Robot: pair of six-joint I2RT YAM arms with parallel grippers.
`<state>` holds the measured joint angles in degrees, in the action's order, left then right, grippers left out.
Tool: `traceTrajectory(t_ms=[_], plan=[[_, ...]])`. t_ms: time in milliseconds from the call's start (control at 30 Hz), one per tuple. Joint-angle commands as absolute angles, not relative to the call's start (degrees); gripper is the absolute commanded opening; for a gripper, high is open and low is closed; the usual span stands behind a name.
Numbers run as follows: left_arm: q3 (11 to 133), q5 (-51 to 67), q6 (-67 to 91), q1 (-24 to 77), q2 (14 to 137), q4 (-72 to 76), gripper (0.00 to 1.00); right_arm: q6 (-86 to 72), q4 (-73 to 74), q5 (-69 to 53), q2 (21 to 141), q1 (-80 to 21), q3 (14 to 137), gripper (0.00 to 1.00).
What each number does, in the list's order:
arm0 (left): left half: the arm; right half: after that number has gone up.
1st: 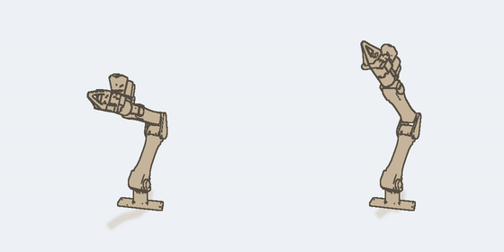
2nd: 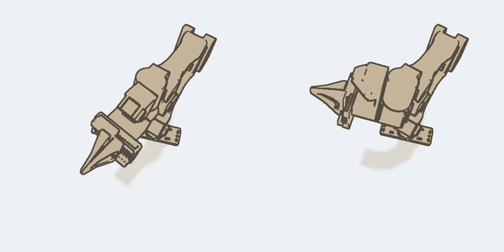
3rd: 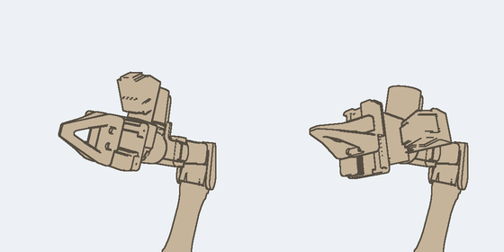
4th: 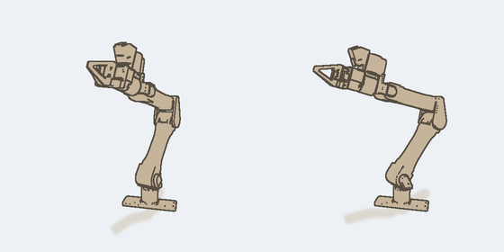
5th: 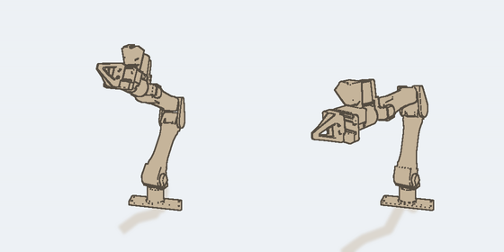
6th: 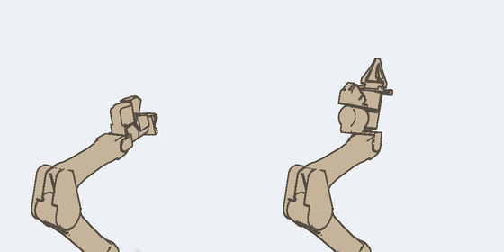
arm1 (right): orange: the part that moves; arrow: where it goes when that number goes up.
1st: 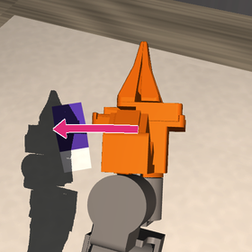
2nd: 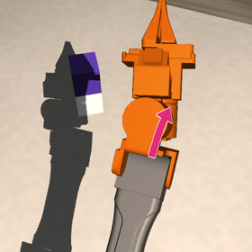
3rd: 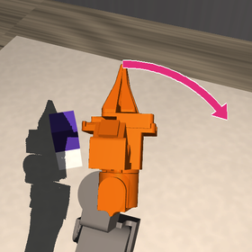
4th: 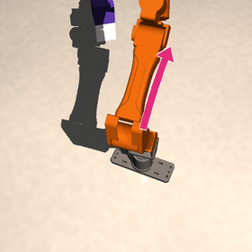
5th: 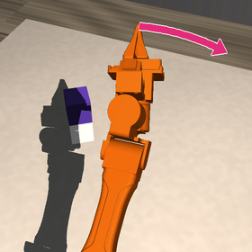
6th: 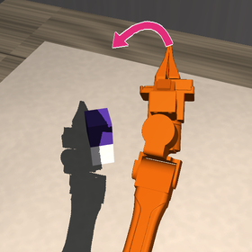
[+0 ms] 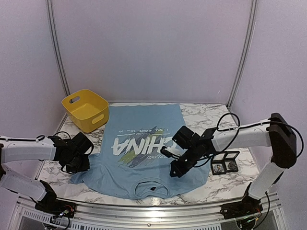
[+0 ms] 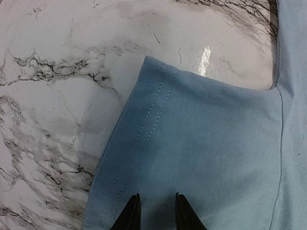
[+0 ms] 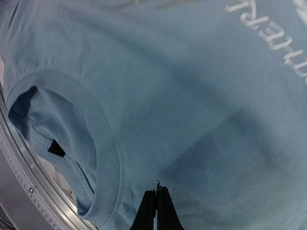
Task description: Pin the brooch onto the clothing
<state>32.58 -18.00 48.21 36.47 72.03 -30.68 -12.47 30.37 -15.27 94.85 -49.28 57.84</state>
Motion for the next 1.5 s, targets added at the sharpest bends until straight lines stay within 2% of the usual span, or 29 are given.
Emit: traceTrajectory(t_ms=[0,233,433,500,733,967,1167,1233,1467], plan=[[31.07,-14.75,51.65,36.56,72.01,-31.48,0.26,-20.43,30.12,-20.32,93.27,-52.10,52.01,0.00],[26.34,-11.04,56.04,37.74,68.76,-32.11,0.30,-25.74,35.81,-19.44,90.09,-54.75,45.64,0.00],[30.76,-22.86,57.94,37.88,66.21,-45.17,0.32,-25.71,40.51,-19.34,86.29,-54.73,44.29,0.00],[30.62,-22.80,58.62,37.88,63.77,-46.07,0.32,-25.06,40.99,-19.98,86.22,-54.76,44.25,0.00],[35.94,-27.39,55.11,39.48,60.09,-47.53,0.30,-20.27,42.26,-22.73,85.45,-54.73,53.17,0.00],[44.20,-17.34,34.23,49.94,71.30,-39.06,0.26,-19.98,31.75,-25.68,90.70,-54.75,56.60,0.00],[48.43,-17.53,26.24,59.65,87.39,-38.90,0.22,-21.32,27.22,-25.92,94.58,-54.76,53.85,0.00],[49.25,-17.65,25.22,62.82,89.34,-38.97,0.22,-21.95,27.08,-26.00,93.85,-54.79,51.48,0.00],[48.71,-11.65,34.39,63.28,93.47,-45.62,0.22,-25.51,28.10,-26.73,90.41,-55.50,44.73,0.00]])
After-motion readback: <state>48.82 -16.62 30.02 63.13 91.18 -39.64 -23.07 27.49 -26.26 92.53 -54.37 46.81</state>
